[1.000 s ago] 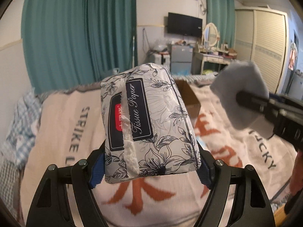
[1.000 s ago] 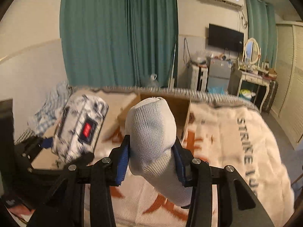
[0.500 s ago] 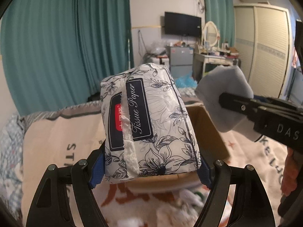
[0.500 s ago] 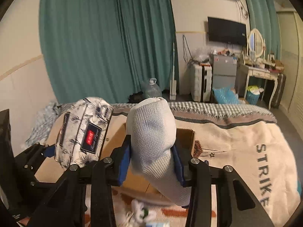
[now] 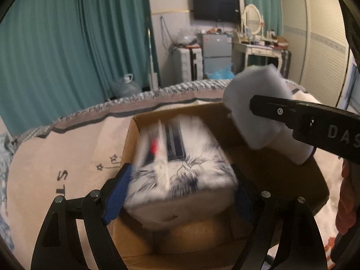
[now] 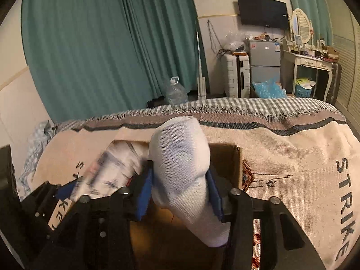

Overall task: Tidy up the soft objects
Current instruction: 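Carry both items over the box and open both grippers to drop them, then grasp the lace-trimmed cloth with the left gripper while the right grasps the blue wipe pack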

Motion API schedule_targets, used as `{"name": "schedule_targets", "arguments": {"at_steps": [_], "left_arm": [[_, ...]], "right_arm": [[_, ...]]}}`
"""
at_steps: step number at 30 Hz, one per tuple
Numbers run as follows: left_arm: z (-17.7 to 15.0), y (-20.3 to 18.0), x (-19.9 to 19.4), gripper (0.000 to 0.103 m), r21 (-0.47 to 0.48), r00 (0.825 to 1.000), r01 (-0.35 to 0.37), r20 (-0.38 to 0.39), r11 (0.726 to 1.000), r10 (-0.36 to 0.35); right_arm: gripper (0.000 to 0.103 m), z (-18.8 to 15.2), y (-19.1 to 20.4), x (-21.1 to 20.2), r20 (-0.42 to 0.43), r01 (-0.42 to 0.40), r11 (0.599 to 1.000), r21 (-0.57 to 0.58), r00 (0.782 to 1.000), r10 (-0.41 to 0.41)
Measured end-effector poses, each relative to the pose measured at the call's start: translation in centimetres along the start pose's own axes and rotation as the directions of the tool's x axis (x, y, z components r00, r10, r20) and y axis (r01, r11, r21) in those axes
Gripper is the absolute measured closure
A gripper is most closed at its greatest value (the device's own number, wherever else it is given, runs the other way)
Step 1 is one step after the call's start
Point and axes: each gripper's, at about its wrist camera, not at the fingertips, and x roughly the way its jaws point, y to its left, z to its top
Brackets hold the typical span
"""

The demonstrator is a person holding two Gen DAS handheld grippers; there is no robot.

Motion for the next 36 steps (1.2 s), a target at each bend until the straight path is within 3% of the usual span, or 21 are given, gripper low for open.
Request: {"name": "schedule_targets", "arguments": {"at_steps": [2,5,15,18,19,23,28,36], "left_arm": [[0.4,0.2,-0.4,0.018,-0.005,1.000,-0.007,-0.006,1.000,0.007],[1.4,0.4,-2.5,0.018,-0.012,1.000,-0.027,0.010,1.000,0.027],[4.8,1.0,-17.4,0.018,-0.052,0.982,-0.021,0.184,0.998,0.031],[4.8,1.3,-21.7,0.016,-0.054,0.974,-0.018,0.226,0.998,0.030],[4.4,1.5,-23.2,0.009,-0.057,0.971,-0.021,0.238,0.998,0.034],[2.8,1.5,-26.9,0.009,-0.064,0.964,-0.028,0.264,0.998,0.044],[0.0,1.7,-28.0,0.009,-0.078,0.968,-0.010,0.251,0.997,0.029],[-5.6,1.2,-23.8,0.009,-0.094,0.991,-0.011,0.135,0.996,0.024]], "right_arm": [[0.044,0.3,-0.2,-0.8,0.014,0.007,1.000,0.007,1.000,-0.007],[0.044,1.0,-0.3,-3.6,0.037,0.014,1.000,0.001,0.999,-0.014],[0.040,4.1,1.7,-19.7,0.164,0.061,0.997,-0.043,0.985,-0.053],[0.033,3.8,2.8,-24.3,0.198,0.079,0.995,-0.063,0.978,-0.065],[0.028,3.6,3.1,-25.8,0.206,0.087,0.994,-0.073,0.976,-0.071],[0.006,2.0,4.0,-30.3,0.217,0.099,0.991,-0.086,0.973,-0.079],[0.004,-1.4,4.7,-32.8,0.193,0.108,0.989,-0.102,0.977,-0.087],[0.004,-7.7,4.0,-29.2,0.082,0.091,0.990,-0.105,0.993,-0.082]]}}
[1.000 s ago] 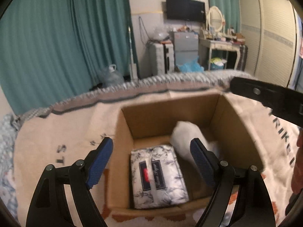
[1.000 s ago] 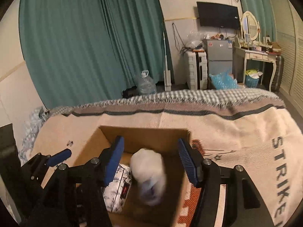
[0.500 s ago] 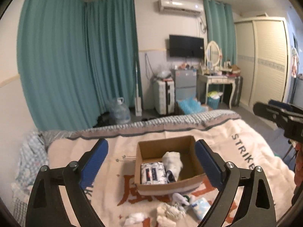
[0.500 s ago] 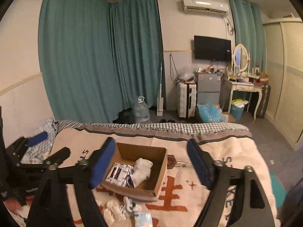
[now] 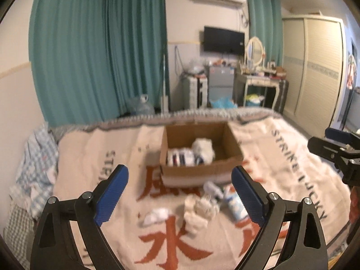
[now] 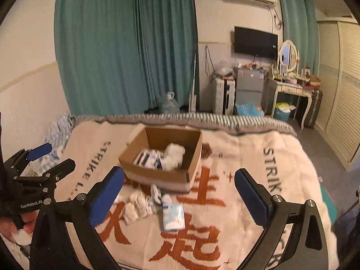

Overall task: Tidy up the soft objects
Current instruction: 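Grasp the lace-trimmed cloth with the left gripper while the right grasps the blue wipe pack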

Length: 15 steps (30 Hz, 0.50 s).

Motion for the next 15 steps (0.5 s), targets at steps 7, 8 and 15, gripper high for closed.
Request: {"name": "schedule_targets", "arguments": {"at_steps": [7,8,15], "left_arm": [[-6.1,-0.7,6.1,0.009,-0.002,0.992,0.017,-0.126,1.000,-0.017],[-6.8,-0.8,7.0,0.009,-0.003,0.989,0.019,-0.146,1.000,-0.019],[-11.0,-1.5,12.3,0.012,0.004,0.966,0.053,-0.252,0.999,-0.051]], "right_arm": [[0.004,-6.1,-0.1,8.4,-0.146,0.012,1.000,-0.004,0.989,-0.012],[0.004,-6.9,-0.1,9.7,-0.170,0.001,1.000,-0.004,0.985,-0.001],[0.022,-11.5,0.0,18.2,-0.332,-0.006,1.000,0.000,0.943,0.006]]}}
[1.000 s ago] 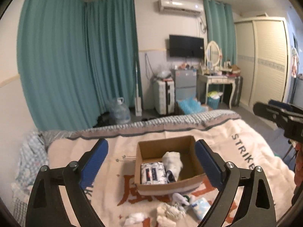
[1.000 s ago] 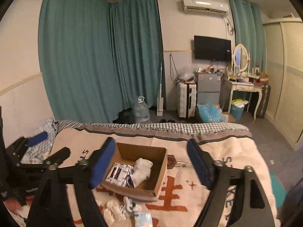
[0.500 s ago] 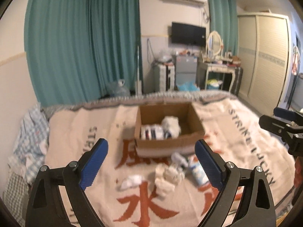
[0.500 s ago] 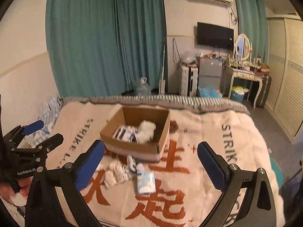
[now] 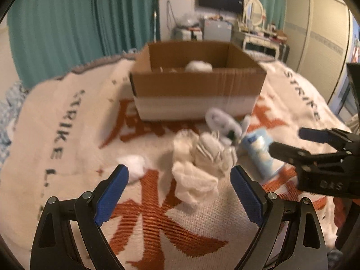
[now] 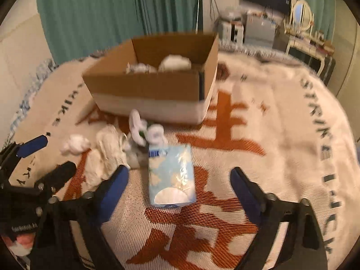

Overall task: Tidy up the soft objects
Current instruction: 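Grasp the lace-trimmed cloth with the left gripper while the right grasps the blue wipe pack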

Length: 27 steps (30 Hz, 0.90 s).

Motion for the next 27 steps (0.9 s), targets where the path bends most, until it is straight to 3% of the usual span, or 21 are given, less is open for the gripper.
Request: {"name": "schedule_targets", "arguments": {"at_steps": [1,6,13,14,15,19,27], "left_arm": [[-0.4,-0.1,0.6,0.015,0.004,1.000,0.009,-0.010,1.000,-0.009],[-1.9,-0.7,3.5,0.016,0.036,0.996,0.042,-0.076,0.998,-0.039],[-1.1,-0.2,6.0,0.020,0.022,0.995,0.051,-0.091,0.998,-0.049],[-1.0,-0.1,6.1,0.025,0.017,0.995,0.058,-0.088,0.998,-0.056],[-0.9,-0.1,6.3,0.041,0.017,0.994,0.069,-0.087,0.997,-0.068],[-1.0,-0.4,6.0,0.062,0.041,0.992,0.098,-0.079,0.994,-0.094],[-1.5,-0.2,3.2,0.065,0.041,0.993,0.103,-0.066,0.994,-0.100]], "right_arm": [[0.028,-0.2,0.1,0.7,-0.011,-0.001,1.000,0.001,1.000,0.001],[0.035,-0.8,-0.3,3.3,-0.056,-0.021,0.999,0.037,0.998,0.023],[0.052,-0.5,0.2,3.8,-0.060,-0.041,0.998,0.051,0.997,0.044],[0.054,-0.5,0.2,3.7,-0.057,-0.035,0.998,0.046,0.998,0.037],[0.055,-0.5,0.3,3.7,-0.055,-0.031,0.999,0.044,0.998,0.034],[0.060,-0.5,0.5,3.3,-0.041,-0.030,0.999,0.043,0.999,0.032],[0.061,-1.4,0.0,0.7,-0.029,-0.030,0.999,0.045,0.999,0.031]]}}
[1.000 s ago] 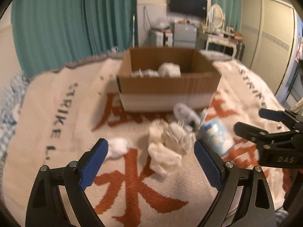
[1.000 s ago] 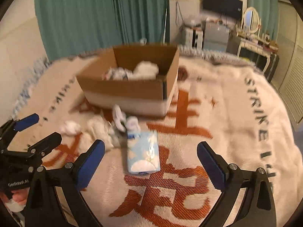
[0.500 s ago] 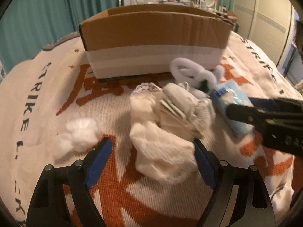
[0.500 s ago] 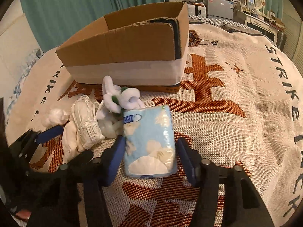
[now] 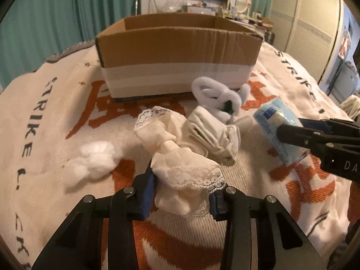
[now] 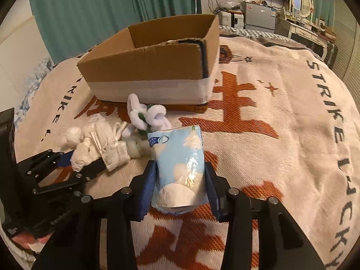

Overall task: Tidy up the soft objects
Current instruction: 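Grasp the lace-trimmed cloth with the left gripper while the right grasps the blue wipe pack, then carry the cloth and wipe pack over the box and release both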

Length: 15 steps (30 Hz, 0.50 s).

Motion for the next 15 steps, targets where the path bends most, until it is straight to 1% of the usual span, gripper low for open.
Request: {"name": "schedule_targets", "arguments": {"at_steps": [5,7,9,11,15], "left_arm": [[-0.2,-0.2,-3.3,0.065,0.005,0.999,-0.001,0.037,1.000,0.001],[-0.2,-0.3,-4.6,0.065,0.008,0.999,-0.014,0.052,1.000,0.014],[-0.1,-0.1,-6.1,0.065,-0.002,0.998,-0.003,0.070,1.000,0.004],[0.0,0.1,-7.8,0.065,-0.016,0.995,0.011,0.100,1.000,-0.009],[0.5,0.3,-10.8,0.065,-0.008,0.987,0.002,0.160,1.000,0.000]], "right_arm": [[0.061,-0.2,0.1,-3.2,0.038,0.022,1.000,-0.005,0.999,-0.021],[0.061,-0.4,0.3,-4.7,0.058,0.019,1.000,-0.003,0.998,-0.019],[0.061,-0.6,0.6,-6.1,0.074,0.015,1.000,0.002,0.997,-0.015],[0.061,-0.8,1.1,-7.9,0.094,0.016,1.000,-0.004,0.995,-0.015],[0.061,-1.1,2.7,-11.4,0.138,0.019,0.999,-0.036,0.990,-0.014]]}}
